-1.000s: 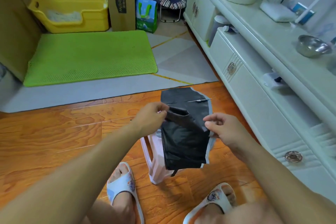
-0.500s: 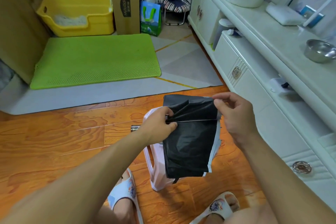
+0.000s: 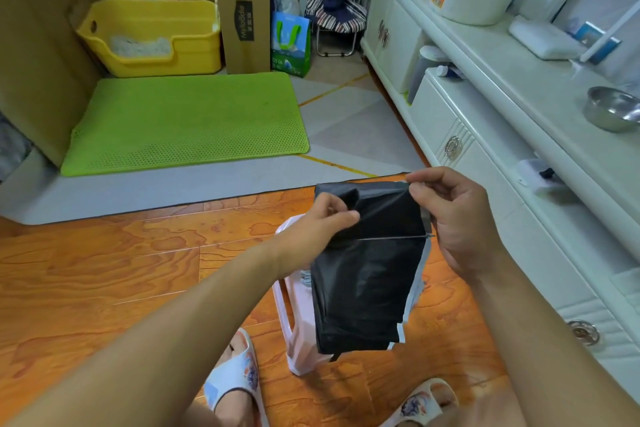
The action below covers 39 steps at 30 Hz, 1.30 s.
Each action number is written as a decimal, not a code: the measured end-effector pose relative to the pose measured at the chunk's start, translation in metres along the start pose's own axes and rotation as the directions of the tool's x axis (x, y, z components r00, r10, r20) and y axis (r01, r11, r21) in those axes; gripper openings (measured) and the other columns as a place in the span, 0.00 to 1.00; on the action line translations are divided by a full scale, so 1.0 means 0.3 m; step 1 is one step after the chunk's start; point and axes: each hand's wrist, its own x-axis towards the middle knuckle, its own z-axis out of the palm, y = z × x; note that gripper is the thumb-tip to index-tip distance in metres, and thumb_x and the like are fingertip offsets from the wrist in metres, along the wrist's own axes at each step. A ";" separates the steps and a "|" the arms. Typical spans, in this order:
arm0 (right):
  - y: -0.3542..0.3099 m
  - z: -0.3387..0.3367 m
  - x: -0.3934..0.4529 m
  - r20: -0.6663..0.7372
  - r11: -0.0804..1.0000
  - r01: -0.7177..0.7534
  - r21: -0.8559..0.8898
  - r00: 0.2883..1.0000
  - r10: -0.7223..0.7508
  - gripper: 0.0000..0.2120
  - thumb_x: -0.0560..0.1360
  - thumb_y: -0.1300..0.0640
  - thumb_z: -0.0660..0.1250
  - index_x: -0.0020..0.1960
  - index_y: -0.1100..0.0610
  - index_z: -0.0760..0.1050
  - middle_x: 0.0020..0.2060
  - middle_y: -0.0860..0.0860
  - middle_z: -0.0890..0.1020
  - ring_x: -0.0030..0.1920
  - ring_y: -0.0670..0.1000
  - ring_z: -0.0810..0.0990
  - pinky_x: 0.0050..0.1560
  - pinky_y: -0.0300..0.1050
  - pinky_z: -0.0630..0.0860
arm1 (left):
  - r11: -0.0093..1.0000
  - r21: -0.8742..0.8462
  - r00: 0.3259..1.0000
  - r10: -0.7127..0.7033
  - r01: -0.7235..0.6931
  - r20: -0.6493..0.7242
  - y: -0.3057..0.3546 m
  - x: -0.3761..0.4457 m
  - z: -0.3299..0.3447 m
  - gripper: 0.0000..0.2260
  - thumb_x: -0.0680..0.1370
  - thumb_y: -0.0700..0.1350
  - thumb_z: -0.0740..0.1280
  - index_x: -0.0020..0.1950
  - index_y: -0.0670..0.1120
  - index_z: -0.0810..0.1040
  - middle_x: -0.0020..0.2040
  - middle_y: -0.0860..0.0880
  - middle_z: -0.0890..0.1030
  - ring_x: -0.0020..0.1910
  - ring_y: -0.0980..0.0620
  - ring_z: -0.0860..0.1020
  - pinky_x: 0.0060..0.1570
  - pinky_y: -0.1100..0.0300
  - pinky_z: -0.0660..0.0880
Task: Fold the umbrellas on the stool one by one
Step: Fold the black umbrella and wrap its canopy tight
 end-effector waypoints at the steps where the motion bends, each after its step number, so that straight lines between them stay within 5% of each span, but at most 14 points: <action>1: 0.002 -0.003 -0.002 -0.006 1.000 -0.008 0.000 1.000 0.008 0.09 0.80 0.61 0.69 0.50 0.48 0.85 0.47 0.59 0.84 0.52 0.69 0.80 0.58 0.70 0.78 | 0.996 -0.087 1.000 -0.017 0.016 -0.010 0.007 0.001 0.003 0.19 0.69 0.63 0.68 0.51 0.53 0.71 0.42 0.54 0.74 0.40 0.52 0.71 0.46 0.53 0.67; 6: 0.019 -0.016 0.001 -0.073 0.998 -0.066 -0.002 0.995 0.066 0.08 0.80 0.61 0.68 0.51 0.50 0.84 0.49 0.53 0.86 0.55 0.56 0.84 0.61 0.63 0.80 | 0.901 -0.434 0.998 -0.048 0.027 -0.038 0.033 0.016 -0.005 0.16 0.74 0.51 0.63 0.61 0.51 0.73 0.42 0.54 0.79 0.38 0.53 0.71 0.38 0.55 0.63; 12: 0.024 -0.029 -0.008 -0.113 0.993 -0.093 -0.069 0.990 0.085 0.08 0.81 0.60 0.68 0.53 0.50 0.83 0.48 0.49 0.86 0.55 0.52 0.84 0.60 0.59 0.81 | 0.950 -0.312 0.981 -0.056 -0.004 -0.183 0.061 -0.003 -0.011 0.12 0.82 0.39 0.64 0.65 0.47 0.77 0.50 0.47 0.82 0.38 0.54 0.76 0.34 0.68 0.72; 16: 0.023 -0.010 -0.015 -0.116 0.992 -0.072 -0.104 0.991 0.060 0.07 0.81 0.59 0.68 0.53 0.49 0.83 0.49 0.49 0.85 0.56 0.50 0.83 0.61 0.57 0.81 | 0.999 0.036 0.976 0.006 0.002 -0.219 0.020 -0.006 0.013 0.04 0.82 0.52 0.65 0.53 0.53 0.75 0.43 0.51 0.79 0.32 0.56 0.71 0.34 0.59 0.69; 23: 0.022 -0.001 -0.012 -0.128 0.988 -0.080 -0.130 0.990 0.063 0.07 0.81 0.58 0.68 0.53 0.48 0.82 0.51 0.49 0.85 0.56 0.51 0.83 0.60 0.54 0.81 | 0.998 -0.065 0.955 -0.006 -0.014 -0.296 0.031 -0.007 0.043 0.23 0.70 0.73 0.62 0.41 0.53 0.71 0.36 0.54 0.71 0.36 0.51 0.69 0.44 0.51 0.66; 28: 0.011 0.011 -0.015 -0.188 0.989 -0.029 -0.146 0.982 0.001 0.06 0.80 0.59 0.70 0.52 0.49 0.82 0.48 0.48 0.85 0.53 0.48 0.83 0.60 0.48 0.81 | 0.981 -0.077 0.971 -0.189 0.180 -0.144 -0.003 -0.005 0.050 0.35 0.64 0.82 0.62 0.49 0.54 0.85 0.45 0.54 0.86 0.48 0.45 0.84 0.60 0.46 0.78; 31: 0.015 0.010 -0.009 -0.183 0.991 -0.052 -0.126 0.983 0.028 0.06 0.80 0.60 0.70 0.52 0.49 0.83 0.48 0.49 0.85 0.53 0.50 0.84 0.60 0.53 0.82 | 0.997 -0.056 0.977 -0.061 0.051 -0.205 0.035 -0.034 0.051 0.20 0.75 0.67 0.66 0.41 0.51 0.78 0.35 0.55 0.76 0.36 0.51 0.73 0.44 0.54 0.70; 34: 0.008 -0.001 -0.004 -0.193 0.990 -0.066 -0.122 0.980 0.042 0.06 0.80 0.59 0.69 0.52 0.50 0.83 0.48 0.49 0.85 0.54 0.50 0.84 0.59 0.56 0.82 | 0.986 -0.162 0.955 -0.001 -0.049 -0.296 0.046 -0.044 0.045 0.08 0.81 0.46 0.70 0.42 0.48 0.78 0.35 0.52 0.73 0.34 0.54 0.69 0.40 0.57 0.67; 39: -0.001 -0.018 -0.004 -0.205 0.989 -0.070 -0.133 0.978 0.042 0.07 0.80 0.59 0.69 0.51 0.48 0.82 0.48 0.47 0.85 0.53 0.48 0.83 0.60 0.55 0.82 | 0.971 -0.218 0.935 0.016 -0.099 -0.355 0.077 -0.067 0.037 0.02 0.79 0.40 0.71 0.47 0.46 0.81 0.40 0.49 0.81 0.38 0.57 0.75 0.42 0.63 0.71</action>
